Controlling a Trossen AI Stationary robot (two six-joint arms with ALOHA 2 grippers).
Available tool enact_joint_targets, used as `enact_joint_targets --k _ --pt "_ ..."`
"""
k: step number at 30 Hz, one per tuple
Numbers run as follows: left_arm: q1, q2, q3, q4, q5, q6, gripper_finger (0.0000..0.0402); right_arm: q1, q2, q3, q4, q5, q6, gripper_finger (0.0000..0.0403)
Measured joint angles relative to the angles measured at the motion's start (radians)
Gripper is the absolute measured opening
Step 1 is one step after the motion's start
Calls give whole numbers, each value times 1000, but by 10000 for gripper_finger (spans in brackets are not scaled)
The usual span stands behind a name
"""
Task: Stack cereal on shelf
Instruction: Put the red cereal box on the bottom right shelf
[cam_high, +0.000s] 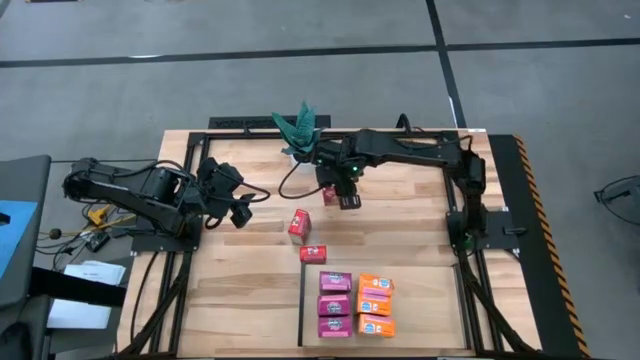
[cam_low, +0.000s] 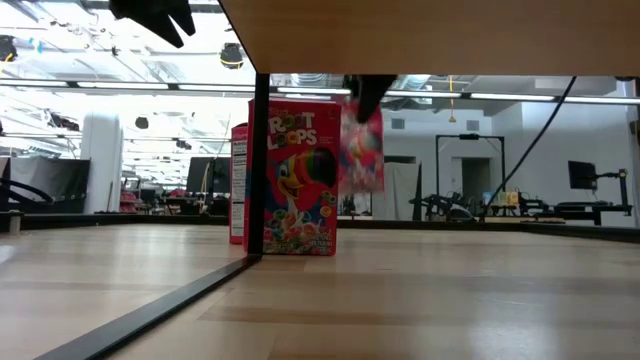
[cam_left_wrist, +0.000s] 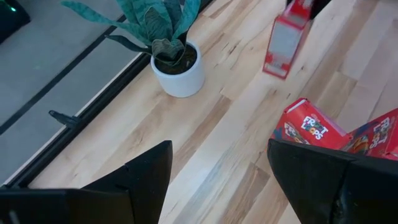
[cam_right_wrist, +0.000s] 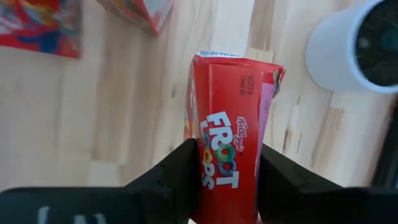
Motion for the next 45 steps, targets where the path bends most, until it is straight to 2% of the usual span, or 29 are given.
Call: enact_joint_targets --k 3,6,14,19,26,30,34,40,45 --pt "0 0 0 -6 0 0 255 19 -2 86 -128 0 57 167" --pt "0 0 0 -34 0 -4 255 42 -45 117 -216 0 109 173" --pt "0 0 0 -67 6 -42 255 156 -271 117 -319 1 409 167" --pt "0 0 0 -67 19 -35 255 320 -403 113 -320 15 664 159" --pt "0 0 0 -66 19 -27 255 626 -516 113 -320 122 1052 155" --pt "0 0 0 -66 18 -26 255 793 -527 113 -320 139 1261 155" --pt "0 0 0 -66 18 -8 255 922 -507 112 -319 139 1398 151" --pt "0 0 0 -66 9 -16 255 1034 -445 112 -320 139 1549 143" --pt "0 0 0 -65 9 -16 255 1102 -350 111 -319 111 1570 146"
